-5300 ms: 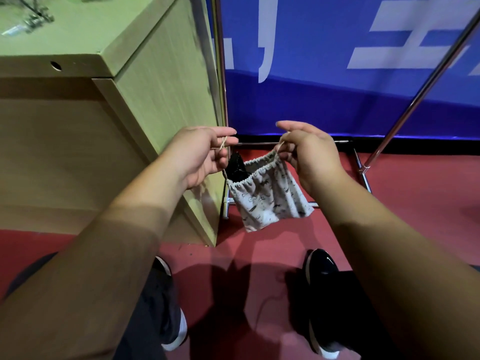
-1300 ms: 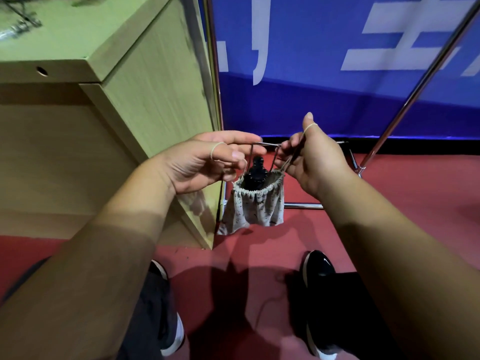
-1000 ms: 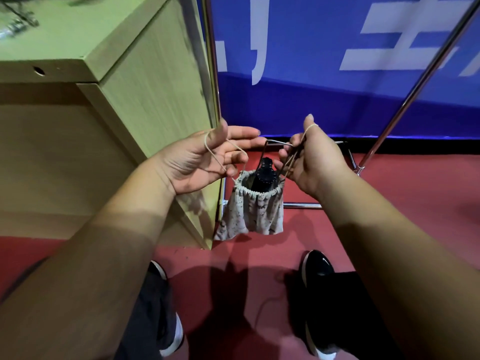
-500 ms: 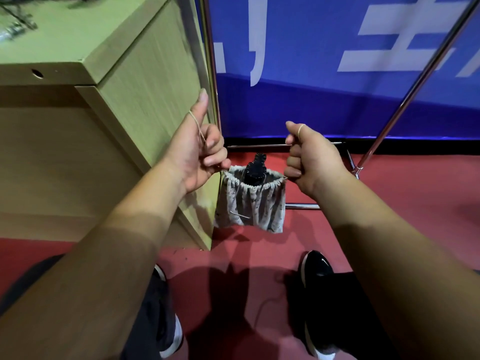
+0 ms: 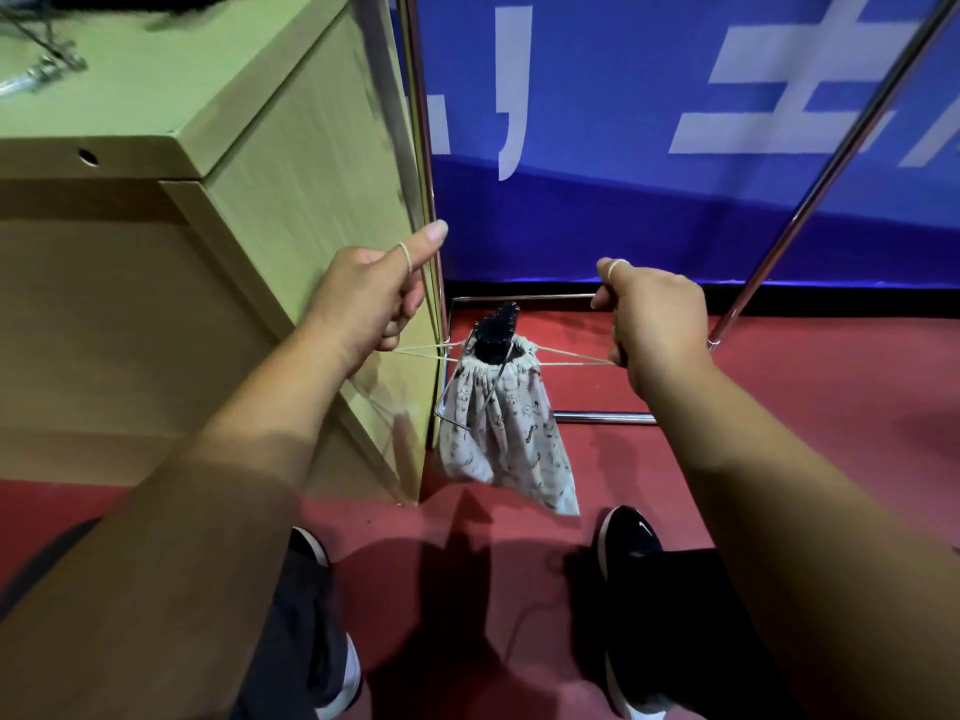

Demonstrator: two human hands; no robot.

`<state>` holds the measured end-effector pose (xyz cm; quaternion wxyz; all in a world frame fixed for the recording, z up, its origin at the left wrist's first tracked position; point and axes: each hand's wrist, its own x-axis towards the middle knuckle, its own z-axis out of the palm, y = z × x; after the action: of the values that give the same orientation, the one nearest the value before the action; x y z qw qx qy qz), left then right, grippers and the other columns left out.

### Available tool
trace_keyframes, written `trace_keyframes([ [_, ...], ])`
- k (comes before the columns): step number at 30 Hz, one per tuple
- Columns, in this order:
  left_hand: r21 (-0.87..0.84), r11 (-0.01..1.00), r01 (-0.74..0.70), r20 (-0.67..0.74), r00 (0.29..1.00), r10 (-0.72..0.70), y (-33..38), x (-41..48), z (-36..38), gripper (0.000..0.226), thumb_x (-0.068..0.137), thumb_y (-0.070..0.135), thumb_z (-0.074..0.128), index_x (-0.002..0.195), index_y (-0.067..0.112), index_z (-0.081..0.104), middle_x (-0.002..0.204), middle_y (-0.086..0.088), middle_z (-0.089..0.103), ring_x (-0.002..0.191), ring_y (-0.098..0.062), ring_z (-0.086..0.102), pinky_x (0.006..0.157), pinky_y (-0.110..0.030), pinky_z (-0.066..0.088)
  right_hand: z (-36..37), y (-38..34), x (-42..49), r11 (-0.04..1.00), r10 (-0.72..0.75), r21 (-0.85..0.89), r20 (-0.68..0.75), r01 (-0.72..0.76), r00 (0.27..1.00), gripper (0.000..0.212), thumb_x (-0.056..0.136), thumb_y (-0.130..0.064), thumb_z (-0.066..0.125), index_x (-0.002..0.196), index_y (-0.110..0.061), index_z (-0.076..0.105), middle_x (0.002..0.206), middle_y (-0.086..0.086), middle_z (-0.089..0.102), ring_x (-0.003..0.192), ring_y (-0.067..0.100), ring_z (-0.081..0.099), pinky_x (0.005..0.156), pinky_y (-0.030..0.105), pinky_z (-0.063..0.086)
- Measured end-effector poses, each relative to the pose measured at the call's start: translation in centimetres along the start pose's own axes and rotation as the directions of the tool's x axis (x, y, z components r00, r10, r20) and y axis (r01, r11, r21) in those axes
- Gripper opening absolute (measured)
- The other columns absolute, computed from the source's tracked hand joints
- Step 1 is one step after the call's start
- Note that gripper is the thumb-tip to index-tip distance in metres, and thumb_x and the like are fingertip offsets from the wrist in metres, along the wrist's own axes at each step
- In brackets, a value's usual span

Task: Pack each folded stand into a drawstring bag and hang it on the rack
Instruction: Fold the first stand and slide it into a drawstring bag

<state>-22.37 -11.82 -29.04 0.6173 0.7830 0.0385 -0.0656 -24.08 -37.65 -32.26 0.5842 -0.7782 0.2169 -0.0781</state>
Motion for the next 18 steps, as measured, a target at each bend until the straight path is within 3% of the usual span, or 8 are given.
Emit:
trace_keyframes([
  [2, 0.004, 1.000, 0.027, -0.004, 1.000, -0.027, -0.2, 0.1, -0.1, 0.070, 0.082, 0.073, 0.073, 0.054, 0.013, 0.051, 0.048, -0.006, 0.029, 0.041, -0.017, 0.023, 0.048, -0.022, 0.026, 0.2, -0.1, -0.2, 0.995, -0.058, -0.079, -0.006, 0.058, 0.998, 0.051, 0.099, -0.042, 0.057, 0.056, -0.017, 0.070, 0.049, 0.017, 0.055, 0.045, 0.037, 0.058, 0.077, 0.049, 0.056],
  [6, -0.039, 0.996, 0.079, 0.027, 0.997, -0.078, -0.3, 0.1, -0.3, 0.068, 0.085, 0.074, 0.069, 0.056, 0.014, 0.052, 0.047, -0.001, 0.024, 0.044, -0.017, 0.019, 0.051, -0.025, 0.020, 0.5, -0.1, -0.6, 0.993, 0.042, 0.107, -0.006, -0.041, 0.999, 0.044, 0.094, -0.042, 0.067, 0.059, -0.016, 0.071, 0.051, 0.008, 0.045, 0.037, 0.025, 0.041, 0.055, 0.037, 0.045],
  [8, -0.097, 0.990, 0.100, 0.094, 0.991, -0.091, -0.1, 0.2, -0.5, 0.068, 0.084, 0.076, 0.066, 0.059, 0.014, 0.056, 0.049, -0.002, 0.023, 0.045, -0.018, 0.019, 0.053, -0.030, 0.021, 0.5, -0.3, -0.4, 0.975, 0.091, 0.203, 0.028, -0.094, 0.995, 0.038, 0.094, -0.042, 0.070, 0.066, -0.016, 0.072, 0.055, 0.003, 0.039, 0.041, 0.020, 0.033, 0.051, 0.032, 0.039],
  [10, -0.153, 0.982, 0.111, 0.172, 0.981, -0.085, 0.1, 0.0, -0.4, 0.066, 0.081, 0.077, 0.067, 0.065, 0.014, 0.061, 0.050, -0.004, 0.033, 0.044, -0.021, 0.034, 0.055, -0.033, 0.042, 0.9, -0.8, -0.2, 0.955, 0.120, 0.258, 0.119, -0.148, 0.986, 0.032, 0.095, -0.042, 0.072, 0.081, -0.014, 0.073, 0.058, -0.002, 0.041, 0.047, 0.017, 0.035, 0.052, 0.031, 0.041],
  [11, -0.168, 0.980, 0.106, 0.184, 0.980, -0.074, 0.1, 0.0, -0.3, 0.063, 0.081, 0.076, 0.069, 0.070, 0.015, 0.064, 0.054, -0.006, 0.044, 0.048, -0.023, 0.047, 0.065, -0.040, 0.055, 1.1, -1.1, -0.3, 0.947, 0.129, 0.271, 0.181, -0.175, 0.975, 0.034, 0.094, -0.046, 0.074, 0.087, -0.013, 0.072, 0.061, -0.002, 0.047, 0.051, 0.017, 0.042, 0.055, 0.032, 0.047],
  [13, -0.139, 0.987, 0.081, 0.143, 0.988, -0.061, -0.1, -0.3, 0.0, 0.053, 0.084, 0.070, 0.074, 0.076, 0.018, 0.066, 0.068, -0.008, 0.059, 0.067, -0.026, 0.066, 0.091, -0.051, 0.063, 1.7, -1.3, -0.6, 0.973, 0.137, 0.146, 0.250, -0.177, 0.958, 0.057, 0.085, -0.065, 0.076, 0.098, -0.010, 0.074, 0.079, 0.007, 0.070, 0.068, 0.021, 0.064, 0.070, 0.041, 0.063],
  [15, -0.087, 0.993, 0.074, 0.059, 0.996, -0.069, -0.4, -0.4, 0.3, 0.052, 0.082, 0.067, 0.080, 0.074, 0.020, 0.059, 0.074, -0.009, 0.055, 0.071, -0.023, 0.063, 0.092, -0.053, 0.064, 2.1, -1.4, -1.1, 0.992, 0.124, -0.037, 0.237, -0.118, 0.963, 0.089, 0.074, -0.082, 0.074, 0.109, -0.001, 0.072, 0.104, 0.015, 0.076, 0.087, 0.029, 0.075, 0.087, 0.054, 0.065],
  [18, -0.021, 0.996, 0.082, -0.026, 0.996, -0.083, -0.9, -0.4, 0.8, 0.058, 0.076, 0.066, 0.086, 0.083, 0.015, 0.060, 0.075, -0.012, 0.051, 0.069, -0.021, 0.055, 0.085, -0.045, 0.066, 2.6, -1.6, -1.8, 0.994, 0.082, -0.085, 0.253, -0.063, 0.964, 0.074, 0.074, -0.085, 0.072, 0.086, -0.013, 0.067, 0.084, 0.008, 0.072, 0.085, 0.033, 0.077, 0.078, 0.044, 0.063],
])
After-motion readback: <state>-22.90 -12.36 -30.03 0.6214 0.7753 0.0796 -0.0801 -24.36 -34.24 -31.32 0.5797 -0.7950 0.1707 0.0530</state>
